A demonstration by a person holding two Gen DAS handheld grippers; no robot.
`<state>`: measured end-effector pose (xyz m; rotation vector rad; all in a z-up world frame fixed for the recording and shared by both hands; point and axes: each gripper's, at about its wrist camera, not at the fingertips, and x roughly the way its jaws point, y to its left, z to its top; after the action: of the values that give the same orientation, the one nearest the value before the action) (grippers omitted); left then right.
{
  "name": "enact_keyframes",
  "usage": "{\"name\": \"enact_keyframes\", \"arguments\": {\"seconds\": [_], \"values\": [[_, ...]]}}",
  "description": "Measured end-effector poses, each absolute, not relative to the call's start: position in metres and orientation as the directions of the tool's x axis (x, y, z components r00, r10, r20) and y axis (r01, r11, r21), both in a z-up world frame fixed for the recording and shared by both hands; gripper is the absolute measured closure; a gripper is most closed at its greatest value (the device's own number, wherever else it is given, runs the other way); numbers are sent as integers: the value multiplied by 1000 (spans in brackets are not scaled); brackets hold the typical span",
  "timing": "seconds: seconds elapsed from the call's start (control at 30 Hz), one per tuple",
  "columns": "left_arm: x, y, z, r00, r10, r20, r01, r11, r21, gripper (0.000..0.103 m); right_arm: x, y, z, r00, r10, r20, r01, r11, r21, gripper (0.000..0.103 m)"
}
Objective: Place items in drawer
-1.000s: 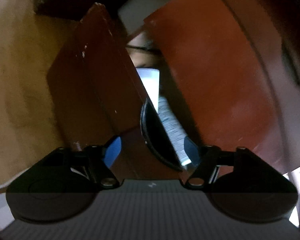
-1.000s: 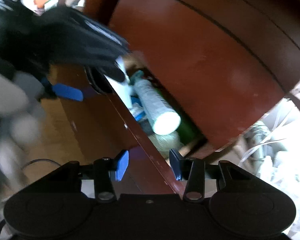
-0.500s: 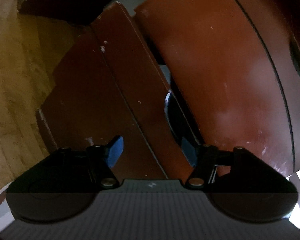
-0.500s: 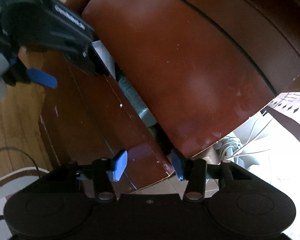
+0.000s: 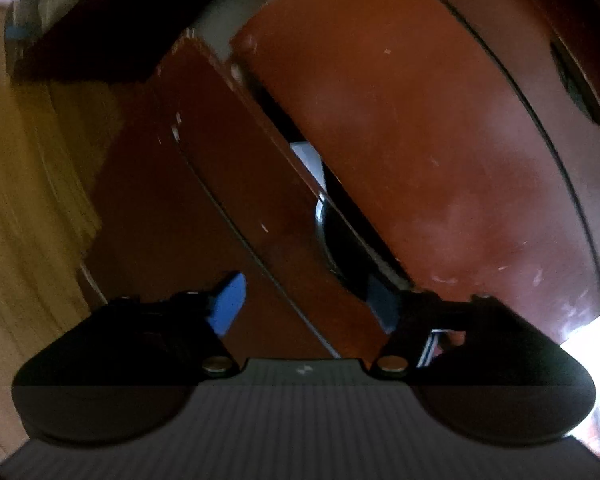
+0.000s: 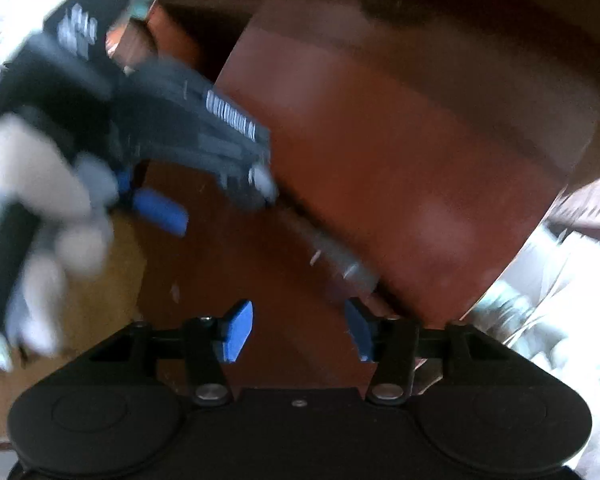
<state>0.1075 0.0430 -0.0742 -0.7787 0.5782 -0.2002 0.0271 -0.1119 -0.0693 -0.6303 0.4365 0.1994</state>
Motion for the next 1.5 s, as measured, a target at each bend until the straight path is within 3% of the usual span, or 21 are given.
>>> {"name": "enact_keyframes", "arguments": {"seconds": [0.13,0.33,0.6,0.83,0.9,1.07,1.3,1.37,1.43,1.5], "values": [[113,48,-83,824,-404,-397,-39,658,-752,38,33,-104,-91,887,27,-461,-317,762,-565,48],[122,35,-86,830,-417,-370,1,665,-747,36,43,-97,-91,879,12,-477,-289,809,-512,47],[129,27,-90,835,-361,-416,-46,708,-705,10,42,-96,-88,872,22,-488,-292,825,-483,39],[145,9,-76,827,-325,-459,-25,794,-608,8,53,-104,-81,855,52,-515,-292,871,-396,40],[150,3,-75,824,-315,-471,-31,806,-592,0,60,-107,-78,850,54,-524,-277,892,-358,41],[160,11,-83,815,-352,-460,-25,772,-635,0,71,-102,-79,823,80,-563,-251,939,-234,42],[160,2,-81,788,-337,-516,-24,820,-572,0,66,-96,-71,813,86,-576,-198,971,-136,41],[156,-1,-77,769,-331,-547,-22,841,-540,0,59,-91,-71,826,74,-559,-183,973,-140,34],[151,-2,-72,752,-316,-578,-29,861,-508,0,49,-82,-67,844,37,-535,-158,970,-183,14],[140,4,-63,750,-304,-587,-42,865,-500,0,38,-70,-61,855,19,-518,-156,962,-223,12]]}}
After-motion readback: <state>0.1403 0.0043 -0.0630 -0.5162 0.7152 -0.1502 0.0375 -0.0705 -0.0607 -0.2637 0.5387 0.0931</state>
